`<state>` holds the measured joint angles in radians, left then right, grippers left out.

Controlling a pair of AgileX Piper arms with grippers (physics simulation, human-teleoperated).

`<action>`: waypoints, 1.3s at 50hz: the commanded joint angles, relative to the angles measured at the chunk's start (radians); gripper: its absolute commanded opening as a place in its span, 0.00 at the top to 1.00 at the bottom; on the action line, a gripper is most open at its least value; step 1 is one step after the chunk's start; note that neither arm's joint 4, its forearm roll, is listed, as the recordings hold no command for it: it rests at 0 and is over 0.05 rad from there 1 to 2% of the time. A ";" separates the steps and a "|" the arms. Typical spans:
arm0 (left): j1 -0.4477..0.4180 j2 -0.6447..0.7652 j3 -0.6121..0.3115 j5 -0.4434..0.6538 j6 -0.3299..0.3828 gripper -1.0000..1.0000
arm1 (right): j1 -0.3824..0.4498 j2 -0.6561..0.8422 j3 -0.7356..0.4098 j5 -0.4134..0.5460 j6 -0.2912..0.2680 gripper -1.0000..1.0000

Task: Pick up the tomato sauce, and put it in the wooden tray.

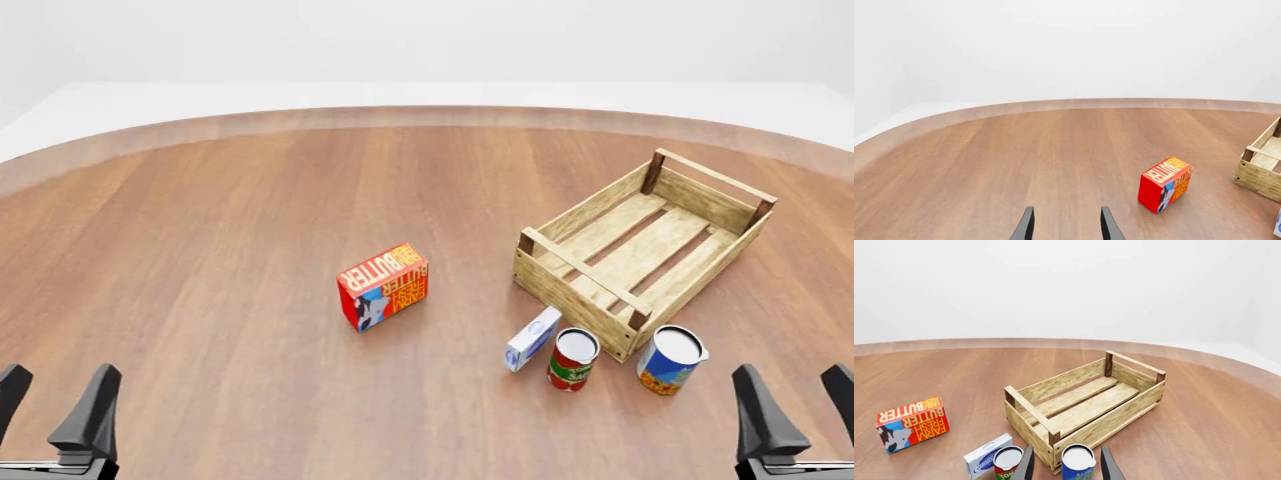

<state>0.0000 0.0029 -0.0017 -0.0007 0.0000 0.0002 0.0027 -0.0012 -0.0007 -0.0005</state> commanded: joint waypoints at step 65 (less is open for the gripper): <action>0.000 0.005 -0.003 -0.001 0.000 0.00 | 0.293 0.997 -0.560 0.286 -0.263 0.00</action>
<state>0.0000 0.0075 -0.0043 -0.0019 0.0000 0.2454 0.9096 -0.5807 0.2784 -0.2757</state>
